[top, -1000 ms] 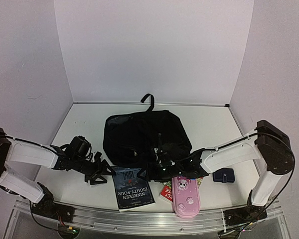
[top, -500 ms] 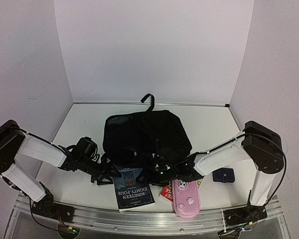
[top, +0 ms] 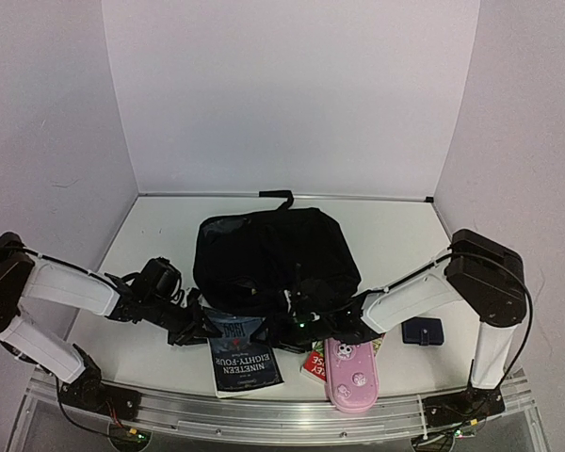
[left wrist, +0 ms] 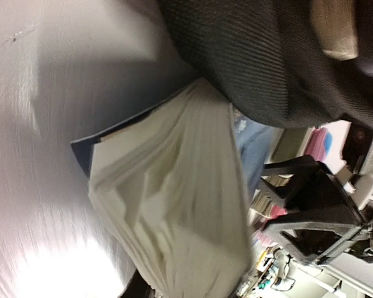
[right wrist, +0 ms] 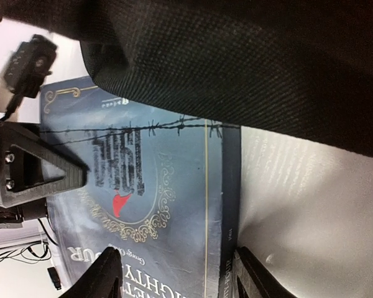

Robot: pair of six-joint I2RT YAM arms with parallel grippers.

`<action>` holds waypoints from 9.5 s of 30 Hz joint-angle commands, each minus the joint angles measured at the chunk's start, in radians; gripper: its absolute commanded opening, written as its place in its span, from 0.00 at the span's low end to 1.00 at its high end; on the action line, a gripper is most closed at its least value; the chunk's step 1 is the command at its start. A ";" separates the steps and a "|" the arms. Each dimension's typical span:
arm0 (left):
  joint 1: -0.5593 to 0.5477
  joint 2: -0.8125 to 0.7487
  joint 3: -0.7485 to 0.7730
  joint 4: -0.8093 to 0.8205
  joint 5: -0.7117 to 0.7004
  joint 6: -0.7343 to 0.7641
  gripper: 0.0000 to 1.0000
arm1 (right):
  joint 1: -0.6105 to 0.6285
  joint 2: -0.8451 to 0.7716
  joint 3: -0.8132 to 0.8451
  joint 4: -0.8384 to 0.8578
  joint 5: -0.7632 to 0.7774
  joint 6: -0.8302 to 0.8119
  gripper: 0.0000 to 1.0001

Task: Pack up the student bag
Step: Pick up the book from the center of the board, then place the book in the student bag.

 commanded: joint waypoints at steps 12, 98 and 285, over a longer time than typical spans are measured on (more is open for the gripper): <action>0.013 -0.456 0.310 -0.657 -0.240 0.201 0.00 | 0.006 -0.260 -0.009 -0.030 0.106 -0.112 0.80; 0.110 -0.526 0.390 -0.102 0.252 0.274 0.27 | -0.061 -0.444 -0.020 0.584 -0.236 -0.128 0.00; 0.007 0.274 0.574 -0.041 -0.313 0.358 0.47 | 0.011 0.000 0.543 -0.159 0.864 -0.435 0.00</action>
